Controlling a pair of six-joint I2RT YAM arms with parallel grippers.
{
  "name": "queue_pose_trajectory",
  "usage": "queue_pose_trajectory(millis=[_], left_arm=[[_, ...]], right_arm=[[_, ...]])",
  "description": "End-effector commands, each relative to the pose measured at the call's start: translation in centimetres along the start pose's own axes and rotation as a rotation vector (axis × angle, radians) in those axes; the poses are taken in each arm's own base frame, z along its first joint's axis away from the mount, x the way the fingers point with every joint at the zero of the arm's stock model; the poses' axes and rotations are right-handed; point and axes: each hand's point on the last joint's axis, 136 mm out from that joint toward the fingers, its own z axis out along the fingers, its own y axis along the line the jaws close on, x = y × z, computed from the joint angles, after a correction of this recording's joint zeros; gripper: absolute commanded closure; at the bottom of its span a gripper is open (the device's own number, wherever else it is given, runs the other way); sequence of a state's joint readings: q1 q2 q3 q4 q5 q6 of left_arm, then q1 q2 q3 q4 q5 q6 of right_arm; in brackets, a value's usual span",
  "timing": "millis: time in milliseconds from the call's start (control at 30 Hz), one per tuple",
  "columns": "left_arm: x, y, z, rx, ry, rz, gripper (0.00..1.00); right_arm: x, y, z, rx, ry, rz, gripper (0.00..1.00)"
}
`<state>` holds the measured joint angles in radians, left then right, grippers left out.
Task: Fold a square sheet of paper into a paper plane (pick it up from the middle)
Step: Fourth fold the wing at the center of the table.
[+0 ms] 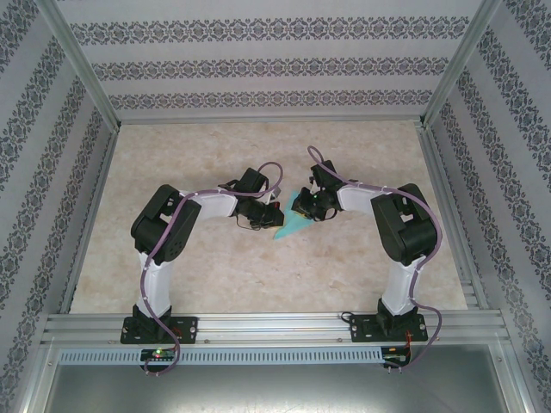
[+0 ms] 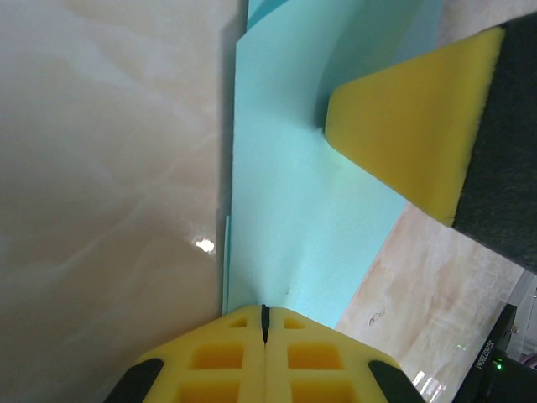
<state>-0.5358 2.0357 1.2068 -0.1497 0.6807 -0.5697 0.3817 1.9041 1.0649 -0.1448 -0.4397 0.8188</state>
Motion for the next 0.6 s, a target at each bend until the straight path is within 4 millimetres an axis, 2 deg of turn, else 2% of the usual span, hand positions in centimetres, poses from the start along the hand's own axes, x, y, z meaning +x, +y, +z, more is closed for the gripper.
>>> queue_pose_trajectory(millis=[0, 100, 267, 433, 567], left_arm=[[2.5, 2.9, 1.0, -0.100, 0.094, -0.050, 1.00], [2.8, 3.4, 0.9, -0.129, 0.106, -0.047, 1.00], [3.5, 4.1, 1.0, -0.169, 0.133, -0.047, 1.00], [4.5, 5.0, 1.1, -0.209, 0.174, -0.045, 1.00], [5.8, 6.3, 1.1, -0.265, 0.217, -0.053, 1.00]], right_arm=[[-0.2, 0.7, 0.0, -0.040, 0.009, -0.053, 0.86], [0.6, 1.5, 0.2, -0.092, 0.036, -0.105, 0.86], [1.4, 0.3, 1.0, -0.060, 0.062, -0.147, 0.87], [1.0, -1.3, 1.2, -0.027, 0.052, -0.160, 0.88], [-0.5, -2.7, 0.8, 0.001, 0.019, -0.153, 0.89]])
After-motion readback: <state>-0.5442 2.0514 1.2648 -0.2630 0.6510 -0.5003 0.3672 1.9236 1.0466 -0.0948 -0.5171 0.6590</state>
